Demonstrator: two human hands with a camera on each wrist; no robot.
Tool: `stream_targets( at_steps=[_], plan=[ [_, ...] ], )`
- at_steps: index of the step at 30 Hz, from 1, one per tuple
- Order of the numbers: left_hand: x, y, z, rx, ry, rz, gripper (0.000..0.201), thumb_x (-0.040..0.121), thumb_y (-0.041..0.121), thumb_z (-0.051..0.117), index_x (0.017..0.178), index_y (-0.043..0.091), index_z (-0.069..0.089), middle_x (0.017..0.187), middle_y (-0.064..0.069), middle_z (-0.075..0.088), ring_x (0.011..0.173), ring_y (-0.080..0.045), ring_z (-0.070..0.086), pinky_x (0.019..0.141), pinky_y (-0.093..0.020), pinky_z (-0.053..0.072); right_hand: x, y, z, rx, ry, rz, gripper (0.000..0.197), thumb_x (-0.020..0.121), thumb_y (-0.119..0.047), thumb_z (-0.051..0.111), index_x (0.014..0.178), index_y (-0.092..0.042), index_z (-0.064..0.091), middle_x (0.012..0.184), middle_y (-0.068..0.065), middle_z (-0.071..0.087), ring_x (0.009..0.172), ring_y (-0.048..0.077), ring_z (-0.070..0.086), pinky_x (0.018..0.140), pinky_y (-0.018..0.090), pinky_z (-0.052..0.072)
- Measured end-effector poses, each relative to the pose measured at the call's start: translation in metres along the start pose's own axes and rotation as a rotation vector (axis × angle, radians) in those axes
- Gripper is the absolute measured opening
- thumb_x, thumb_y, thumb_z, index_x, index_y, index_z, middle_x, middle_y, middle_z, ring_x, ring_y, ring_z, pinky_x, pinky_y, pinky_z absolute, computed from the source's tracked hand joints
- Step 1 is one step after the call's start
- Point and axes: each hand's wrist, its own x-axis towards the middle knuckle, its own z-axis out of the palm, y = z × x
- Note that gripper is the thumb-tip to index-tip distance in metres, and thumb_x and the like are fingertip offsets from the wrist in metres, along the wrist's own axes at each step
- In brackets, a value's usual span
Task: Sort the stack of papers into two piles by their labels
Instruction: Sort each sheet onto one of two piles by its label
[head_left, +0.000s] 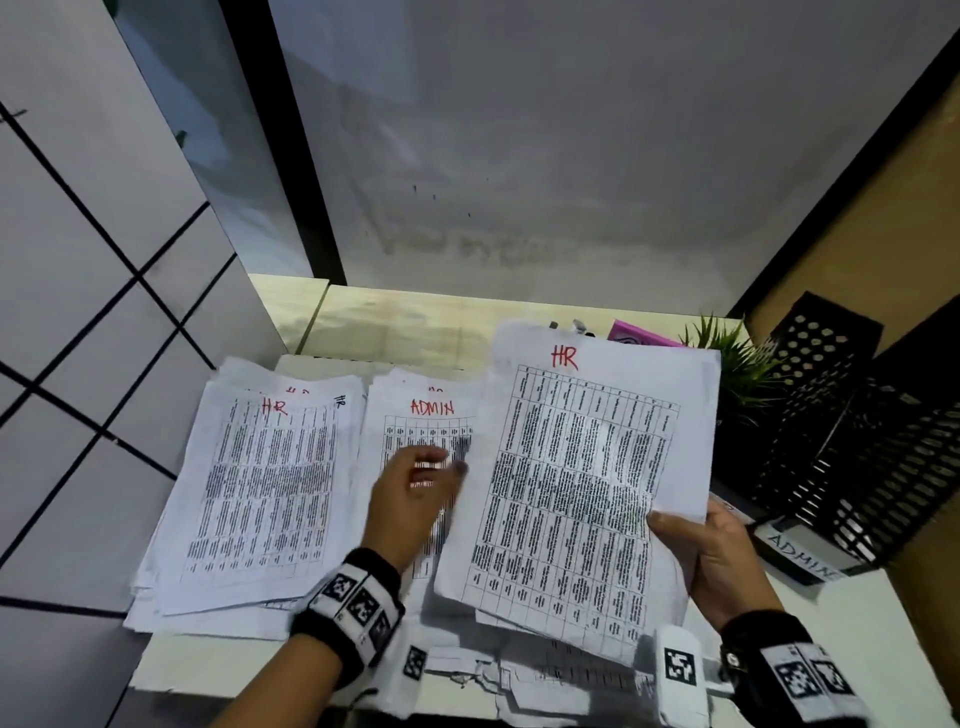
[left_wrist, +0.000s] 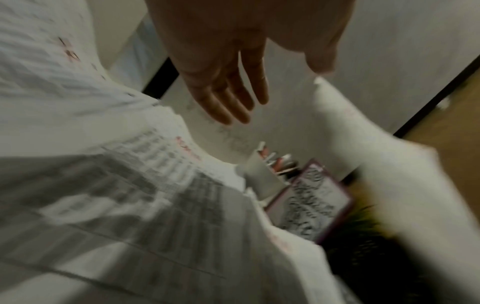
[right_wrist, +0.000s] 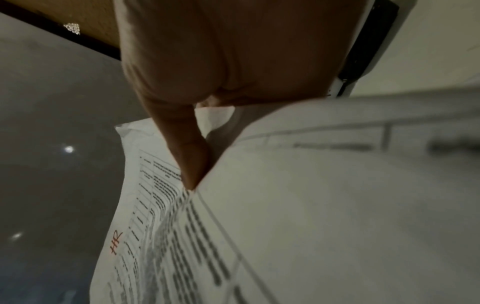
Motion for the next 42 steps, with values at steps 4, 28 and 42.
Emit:
stream_targets(
  at_steps=[4, 28, 42],
  plan=[
    [-0.014, -0.001, 0.021, -0.113, 0.002, -0.049, 0.028, 0.071, 0.015, 0.083, 0.089, 0.018, 0.062, 0.085, 0.002, 0.069, 0.08, -0.012, 0.066, 0.078, -0.028, 0.054, 0.004, 0.008, 0.011, -0.04, -0.04, 0.0, 0.096, 0.023, -0.033, 0.099, 0.107, -0.001, 0.065, 0.1, 0.024, 0.072, 0.08, 0.034, 0.069, 0.071, 0.045, 0.059],
    [-0.017, -0.005, -0.043, -0.219, 0.035, -0.131, 0.019, 0.086, 0.022, 0.064, 0.091, 0.005, 0.06, 0.074, 0.007, 0.07, 0.069, -0.007, 0.066, 0.062, -0.022, 0.054, 0.011, 0.014, 0.046, -0.107, 0.007, -0.013, 0.05, 0.067, -0.028, 0.082, 0.105, 0.002, 0.069, 0.099, 0.018, 0.074, 0.084, 0.03, 0.072, 0.076, 0.044, 0.06],
    [0.031, -0.058, -0.14, 0.139, 0.383, -0.173, 0.036, 0.076, 0.001, 0.076, 0.08, 0.019, 0.045, 0.077, -0.005, 0.057, 0.069, -0.022, 0.057, 0.059, -0.023, 0.044, 0.029, 0.037, 0.016, -0.534, 0.08, 0.107, 0.011, 0.088, -0.005, 0.067, 0.098, -0.007, 0.071, 0.099, 0.014, 0.07, 0.088, 0.025, 0.062, 0.069, 0.03, 0.049]
  ],
)
